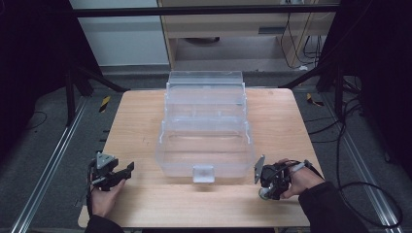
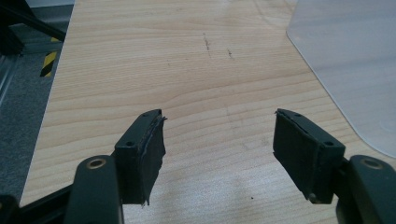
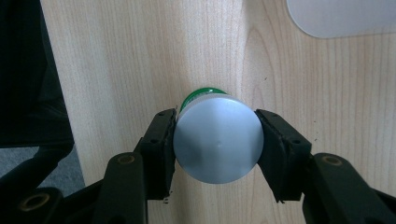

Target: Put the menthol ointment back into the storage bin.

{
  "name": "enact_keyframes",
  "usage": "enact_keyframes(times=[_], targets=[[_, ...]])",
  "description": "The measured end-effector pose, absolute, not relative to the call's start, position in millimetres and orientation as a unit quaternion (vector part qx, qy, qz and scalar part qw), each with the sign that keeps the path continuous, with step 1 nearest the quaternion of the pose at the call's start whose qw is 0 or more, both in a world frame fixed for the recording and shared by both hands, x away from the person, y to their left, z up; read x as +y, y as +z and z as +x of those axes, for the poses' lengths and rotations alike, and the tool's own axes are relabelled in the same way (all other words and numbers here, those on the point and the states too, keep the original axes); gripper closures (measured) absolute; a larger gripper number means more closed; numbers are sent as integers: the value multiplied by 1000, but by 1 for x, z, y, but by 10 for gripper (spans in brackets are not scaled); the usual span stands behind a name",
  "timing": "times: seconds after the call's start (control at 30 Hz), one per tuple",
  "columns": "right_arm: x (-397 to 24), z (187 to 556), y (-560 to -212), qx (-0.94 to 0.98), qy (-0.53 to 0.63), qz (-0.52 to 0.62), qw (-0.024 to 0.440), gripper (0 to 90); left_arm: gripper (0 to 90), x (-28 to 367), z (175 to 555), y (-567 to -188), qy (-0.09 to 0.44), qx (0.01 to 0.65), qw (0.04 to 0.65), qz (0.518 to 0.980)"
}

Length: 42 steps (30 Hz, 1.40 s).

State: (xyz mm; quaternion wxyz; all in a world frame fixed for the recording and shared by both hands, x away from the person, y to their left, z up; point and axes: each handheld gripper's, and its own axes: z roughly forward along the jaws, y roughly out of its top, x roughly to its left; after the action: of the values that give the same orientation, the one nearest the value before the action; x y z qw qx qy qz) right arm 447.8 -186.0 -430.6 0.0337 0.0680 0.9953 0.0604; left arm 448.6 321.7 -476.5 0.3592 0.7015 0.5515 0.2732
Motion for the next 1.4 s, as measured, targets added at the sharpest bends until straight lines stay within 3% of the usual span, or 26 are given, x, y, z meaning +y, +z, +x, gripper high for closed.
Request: enact_keyframes(times=[1.4], targets=[[-192, 453, -366, 990, 93, 97, 47, 503, 333, 322, 451, -479, 269, 550, 355, 706]])
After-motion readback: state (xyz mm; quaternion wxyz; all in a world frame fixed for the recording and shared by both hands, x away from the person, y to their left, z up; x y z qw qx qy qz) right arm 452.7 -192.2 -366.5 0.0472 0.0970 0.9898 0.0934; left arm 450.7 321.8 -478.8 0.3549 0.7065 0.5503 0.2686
